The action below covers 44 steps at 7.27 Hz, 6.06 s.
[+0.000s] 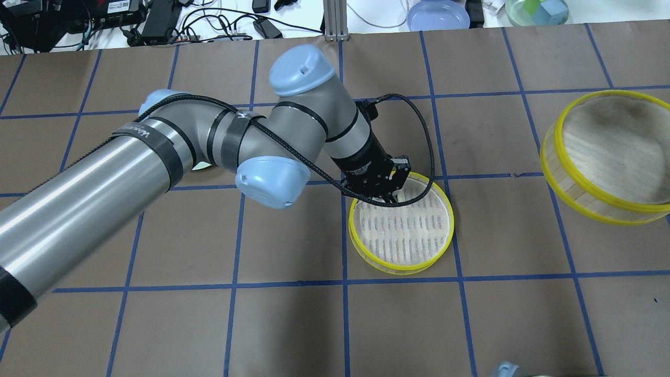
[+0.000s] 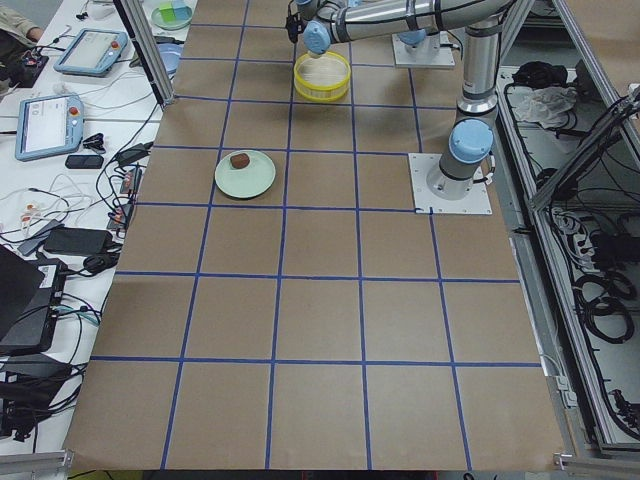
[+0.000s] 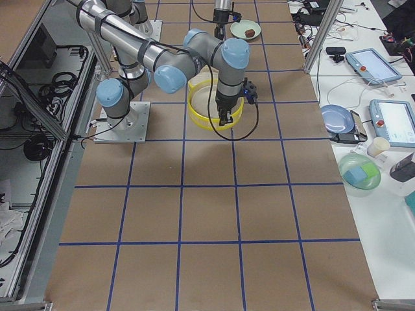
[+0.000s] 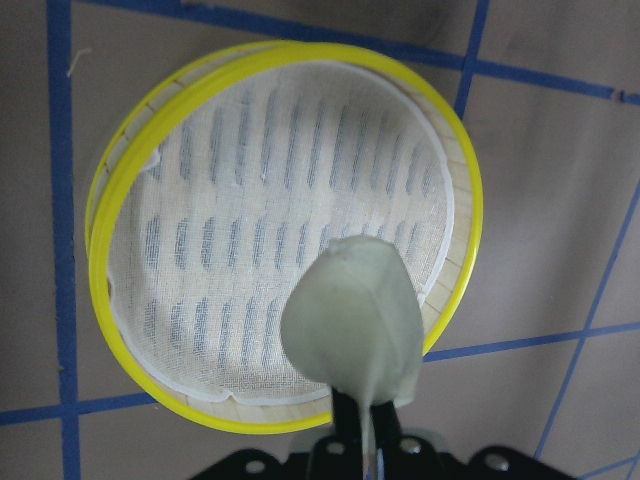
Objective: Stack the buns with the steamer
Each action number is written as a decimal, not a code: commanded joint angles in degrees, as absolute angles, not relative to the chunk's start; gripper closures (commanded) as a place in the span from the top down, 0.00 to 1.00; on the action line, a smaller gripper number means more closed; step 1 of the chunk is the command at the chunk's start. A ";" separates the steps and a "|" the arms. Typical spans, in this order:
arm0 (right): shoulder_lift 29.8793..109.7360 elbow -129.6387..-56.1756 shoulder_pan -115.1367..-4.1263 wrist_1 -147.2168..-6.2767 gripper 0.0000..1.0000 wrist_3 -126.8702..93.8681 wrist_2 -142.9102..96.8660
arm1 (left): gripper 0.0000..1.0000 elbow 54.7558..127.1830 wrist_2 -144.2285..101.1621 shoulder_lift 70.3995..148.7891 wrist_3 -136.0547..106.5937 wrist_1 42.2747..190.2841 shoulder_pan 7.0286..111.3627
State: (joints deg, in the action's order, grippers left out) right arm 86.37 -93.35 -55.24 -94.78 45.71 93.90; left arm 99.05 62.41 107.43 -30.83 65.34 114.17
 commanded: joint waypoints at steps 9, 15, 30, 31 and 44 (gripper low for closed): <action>82.43 -99.72 -74.23 -100.17 0.00 14.39 93.87 | 0.98 92.73 82.48 106.00 -7.19 70.49 97.52; 83.31 -112.84 -90.08 -115.40 0.00 2.98 93.17 | 0.94 92.81 86.40 113.79 3.61 58.39 85.43; 83.23 -115.14 -93.87 -118.57 0.00 6.33 94.39 | 0.00 92.46 84.65 112.27 -3.13 64.99 84.36; 82.97 -115.40 -93.78 -118.39 0.00 6.24 96.22 | 0.00 92.46 84.46 109.63 -5.86 68.87 86.55; 93.05 -83.41 -92.90 -88.33 0.99 1.79 95.63 | 1.00 95.72 66.09 105.82 -45.61 70.41 120.24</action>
